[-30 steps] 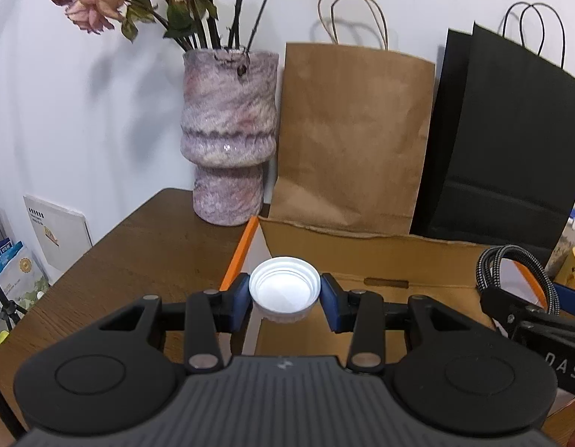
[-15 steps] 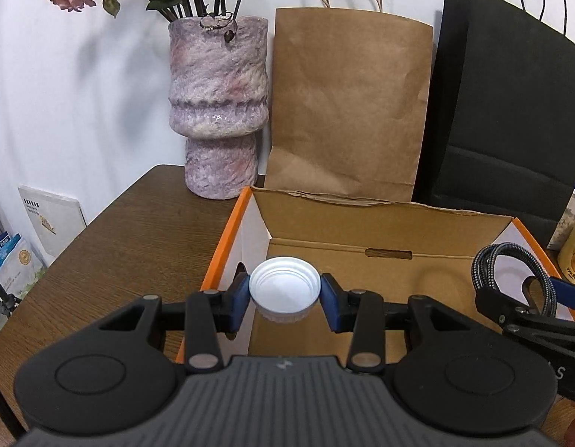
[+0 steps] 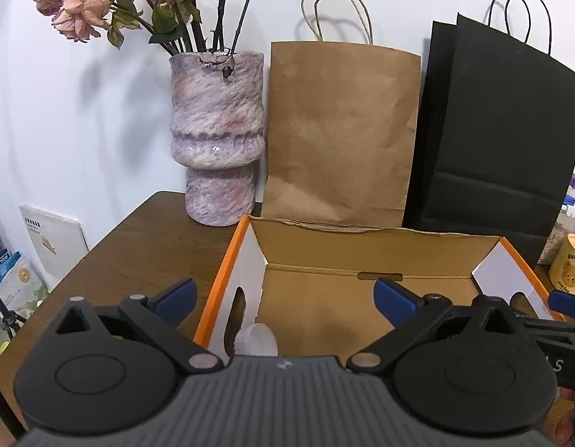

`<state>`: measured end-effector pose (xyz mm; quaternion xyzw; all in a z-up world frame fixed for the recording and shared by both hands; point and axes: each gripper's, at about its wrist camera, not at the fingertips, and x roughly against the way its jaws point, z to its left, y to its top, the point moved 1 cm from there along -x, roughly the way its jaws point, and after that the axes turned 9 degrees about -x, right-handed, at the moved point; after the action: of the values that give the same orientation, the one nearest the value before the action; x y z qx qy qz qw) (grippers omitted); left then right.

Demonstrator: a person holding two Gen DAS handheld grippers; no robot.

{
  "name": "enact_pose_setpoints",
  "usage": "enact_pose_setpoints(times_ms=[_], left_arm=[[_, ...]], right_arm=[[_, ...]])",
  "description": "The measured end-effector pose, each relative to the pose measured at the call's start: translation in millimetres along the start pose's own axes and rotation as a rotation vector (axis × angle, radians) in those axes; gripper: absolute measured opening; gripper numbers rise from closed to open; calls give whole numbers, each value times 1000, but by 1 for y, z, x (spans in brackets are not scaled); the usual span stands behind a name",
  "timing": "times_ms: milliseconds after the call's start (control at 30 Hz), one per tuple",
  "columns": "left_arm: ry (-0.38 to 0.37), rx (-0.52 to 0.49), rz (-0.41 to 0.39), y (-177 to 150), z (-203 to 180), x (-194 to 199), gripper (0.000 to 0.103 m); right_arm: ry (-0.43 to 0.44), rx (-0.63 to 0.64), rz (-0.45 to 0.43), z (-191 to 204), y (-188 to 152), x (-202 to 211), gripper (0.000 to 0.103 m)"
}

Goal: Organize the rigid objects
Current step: 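Open both tools to drop the white cap and cable into the box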

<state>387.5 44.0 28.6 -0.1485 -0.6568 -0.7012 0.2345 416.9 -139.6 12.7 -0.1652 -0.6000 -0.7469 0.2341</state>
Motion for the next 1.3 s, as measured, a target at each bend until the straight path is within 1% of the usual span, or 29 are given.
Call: enact_pose_setpoints(times_ms=[267,400,567,800,967,1300], left_arm=[[-1,18,-8,2,3,4,103],[0,28,-23,4,4,14,103],[-7,39,-43,5,7,31,103],[-26,40,-79,0,10,64,103],[-37,32,-100,-9,8,89,103],[-53,18,-101,-33,4,131,103]], right_arm=[[10,-1,-16,1,3,8,103],[24,-5,-51,1,7,22,103],[48,-10,-95,1,12,45,103],[69,-6,-137,-7,10,84,103],[74,8,-160,-14,2,114,103],[81,71,-170,-26,-21,164,103]])
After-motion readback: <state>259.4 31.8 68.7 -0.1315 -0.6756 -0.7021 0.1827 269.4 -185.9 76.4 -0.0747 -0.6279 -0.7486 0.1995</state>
